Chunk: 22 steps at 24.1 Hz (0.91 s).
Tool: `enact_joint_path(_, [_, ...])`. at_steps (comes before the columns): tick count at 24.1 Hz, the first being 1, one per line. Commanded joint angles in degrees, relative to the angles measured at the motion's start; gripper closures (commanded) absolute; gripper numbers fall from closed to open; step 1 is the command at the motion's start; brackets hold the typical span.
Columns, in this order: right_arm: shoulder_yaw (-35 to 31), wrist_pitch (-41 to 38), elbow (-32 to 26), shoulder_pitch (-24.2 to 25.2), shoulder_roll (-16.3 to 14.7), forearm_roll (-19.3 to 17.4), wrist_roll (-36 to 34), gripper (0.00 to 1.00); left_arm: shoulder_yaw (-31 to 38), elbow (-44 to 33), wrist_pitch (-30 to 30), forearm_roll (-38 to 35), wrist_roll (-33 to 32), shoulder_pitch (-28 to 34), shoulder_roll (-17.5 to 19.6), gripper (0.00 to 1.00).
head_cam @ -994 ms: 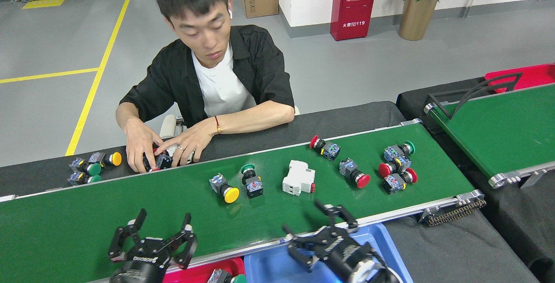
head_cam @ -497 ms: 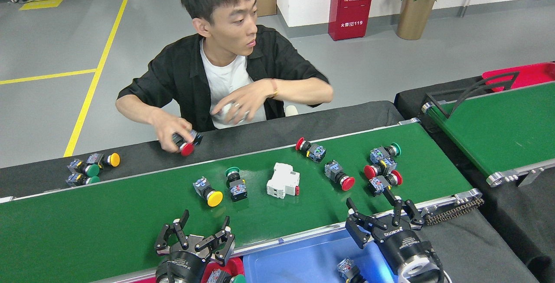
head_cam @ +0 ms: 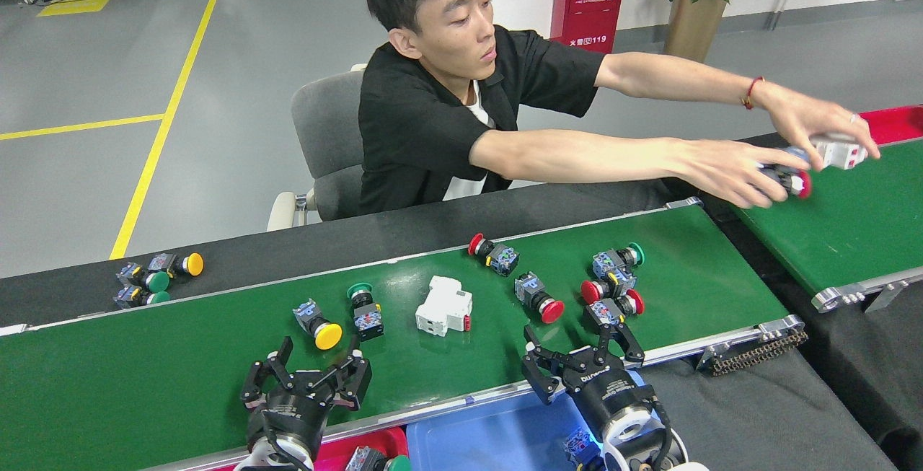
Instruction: Pick switch part from conveyor to tray
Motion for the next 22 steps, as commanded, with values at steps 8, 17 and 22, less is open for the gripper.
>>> enact_joint_path(8, [5.21, 5.52, 5.83, -7.53, 0.17, -0.02, 0.75, 0.12, 1.20, 6.43, 6.57, 0.25, 0.31, -5.15, -0.20, 0.04])
enact_joint_path(17, [8.46, 5.00, 7.33, -10.35, -0.36, -0.46, 6.81, 0.84, 1.37, 5.11, 6.05, 1.04, 0.57, -4.44, 0.24, 0.94])
enact_joint_path(22, [9.87, 4.21, 7.06, -10.79, -1.41, -0.55, 9.01, 0.98, 0.67, -5.00, 2.27, 0.77, 0.57, 2.06, 0.33, 0.93])
